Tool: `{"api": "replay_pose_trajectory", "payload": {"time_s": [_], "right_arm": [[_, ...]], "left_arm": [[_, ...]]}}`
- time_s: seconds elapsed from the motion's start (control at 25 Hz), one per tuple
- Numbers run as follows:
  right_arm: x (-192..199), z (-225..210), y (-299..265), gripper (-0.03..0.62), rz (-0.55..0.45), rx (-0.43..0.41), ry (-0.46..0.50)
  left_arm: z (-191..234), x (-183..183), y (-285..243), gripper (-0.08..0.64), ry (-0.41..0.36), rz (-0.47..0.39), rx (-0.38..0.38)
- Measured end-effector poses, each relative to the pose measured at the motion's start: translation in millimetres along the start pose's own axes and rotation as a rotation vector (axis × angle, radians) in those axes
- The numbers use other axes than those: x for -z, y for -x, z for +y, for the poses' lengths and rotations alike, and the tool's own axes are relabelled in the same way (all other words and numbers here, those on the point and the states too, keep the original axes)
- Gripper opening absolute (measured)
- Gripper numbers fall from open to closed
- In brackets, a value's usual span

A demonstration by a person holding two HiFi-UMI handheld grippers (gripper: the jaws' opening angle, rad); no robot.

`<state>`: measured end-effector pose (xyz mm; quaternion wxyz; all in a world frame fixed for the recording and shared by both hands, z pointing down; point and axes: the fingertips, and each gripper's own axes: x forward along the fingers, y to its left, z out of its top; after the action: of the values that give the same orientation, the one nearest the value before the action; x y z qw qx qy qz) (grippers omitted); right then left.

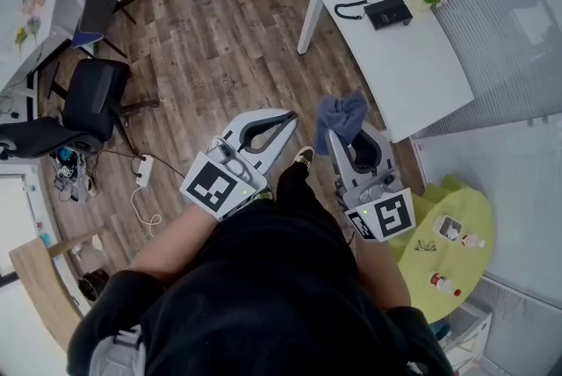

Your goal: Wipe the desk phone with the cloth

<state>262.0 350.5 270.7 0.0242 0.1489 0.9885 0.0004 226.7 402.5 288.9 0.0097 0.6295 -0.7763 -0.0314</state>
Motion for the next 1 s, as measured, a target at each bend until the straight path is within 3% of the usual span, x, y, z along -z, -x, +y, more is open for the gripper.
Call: {"api": "replay_pose_trajectory", "payload": {"time_s": [0.36, 1.0], "right_arm": [[5, -37, -43, 0.11, -0.023, -0.074, -0.011], [3, -158, -120, 0.11, -0.038, -0.137, -0.021]], "left_arm": [[43, -4, -33, 0.011, -0.016, 0.0, -0.06], [121, -16, -154, 0.011, -0.028, 0.009, -0.1]]}}
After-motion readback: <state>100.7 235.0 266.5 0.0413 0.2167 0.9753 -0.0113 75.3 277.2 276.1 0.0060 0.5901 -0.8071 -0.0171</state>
